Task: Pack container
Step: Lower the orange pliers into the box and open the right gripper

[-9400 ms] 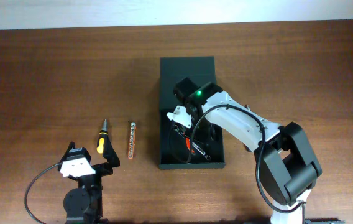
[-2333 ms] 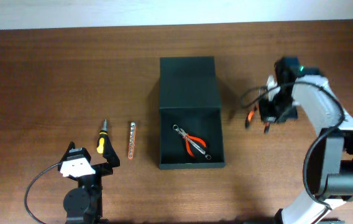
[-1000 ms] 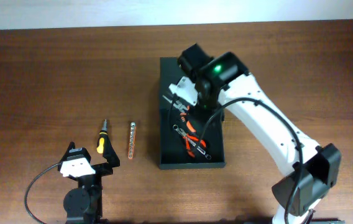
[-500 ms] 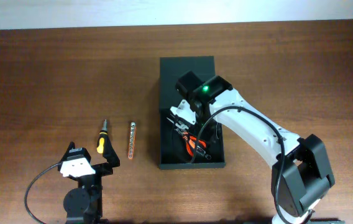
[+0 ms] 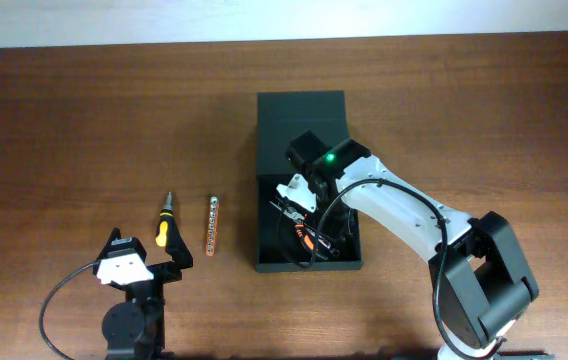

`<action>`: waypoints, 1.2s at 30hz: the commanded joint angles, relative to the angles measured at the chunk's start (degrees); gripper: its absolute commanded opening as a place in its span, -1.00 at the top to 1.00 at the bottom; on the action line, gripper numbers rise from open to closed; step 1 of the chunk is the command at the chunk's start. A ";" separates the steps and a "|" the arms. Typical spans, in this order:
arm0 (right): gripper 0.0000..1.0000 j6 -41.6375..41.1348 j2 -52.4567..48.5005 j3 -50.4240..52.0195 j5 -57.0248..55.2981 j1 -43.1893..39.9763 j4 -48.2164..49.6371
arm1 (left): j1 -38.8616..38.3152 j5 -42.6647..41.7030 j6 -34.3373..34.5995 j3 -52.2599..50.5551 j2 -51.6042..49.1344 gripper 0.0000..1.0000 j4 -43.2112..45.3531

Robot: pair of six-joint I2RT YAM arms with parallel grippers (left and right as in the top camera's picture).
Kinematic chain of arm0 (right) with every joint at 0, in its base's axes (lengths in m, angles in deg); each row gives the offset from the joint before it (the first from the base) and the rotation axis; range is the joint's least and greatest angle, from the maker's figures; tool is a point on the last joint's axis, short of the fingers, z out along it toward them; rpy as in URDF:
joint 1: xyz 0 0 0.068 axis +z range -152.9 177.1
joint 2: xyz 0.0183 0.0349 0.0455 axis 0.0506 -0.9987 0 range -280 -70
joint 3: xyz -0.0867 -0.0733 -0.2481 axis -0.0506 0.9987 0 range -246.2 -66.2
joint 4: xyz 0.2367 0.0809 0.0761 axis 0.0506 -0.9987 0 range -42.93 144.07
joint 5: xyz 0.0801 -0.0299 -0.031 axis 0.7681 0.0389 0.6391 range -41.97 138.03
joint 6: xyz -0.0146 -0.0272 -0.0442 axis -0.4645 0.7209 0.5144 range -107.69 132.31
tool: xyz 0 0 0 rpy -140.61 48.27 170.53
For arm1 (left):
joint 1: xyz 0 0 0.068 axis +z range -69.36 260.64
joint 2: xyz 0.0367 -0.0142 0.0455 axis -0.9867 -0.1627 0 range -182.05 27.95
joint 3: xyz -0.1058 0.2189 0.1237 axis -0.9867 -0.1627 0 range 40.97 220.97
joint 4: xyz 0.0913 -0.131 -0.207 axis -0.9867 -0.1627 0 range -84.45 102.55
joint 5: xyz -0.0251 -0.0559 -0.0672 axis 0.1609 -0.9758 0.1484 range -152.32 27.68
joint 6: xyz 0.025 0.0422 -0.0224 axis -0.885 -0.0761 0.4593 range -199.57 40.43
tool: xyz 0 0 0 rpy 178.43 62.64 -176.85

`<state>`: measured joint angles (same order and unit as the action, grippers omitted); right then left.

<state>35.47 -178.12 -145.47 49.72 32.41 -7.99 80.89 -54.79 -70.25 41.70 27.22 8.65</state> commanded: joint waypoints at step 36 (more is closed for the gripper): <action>0.05 -2.23 -0.04 2.60 1.09 0.31 5.42 | 0.28 -0.20 0.26 -0.22 0.44 -0.99 -0.04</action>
<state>34.97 -178.12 -142.15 50.71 32.41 -2.83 80.89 -54.79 -70.25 41.70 27.22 8.65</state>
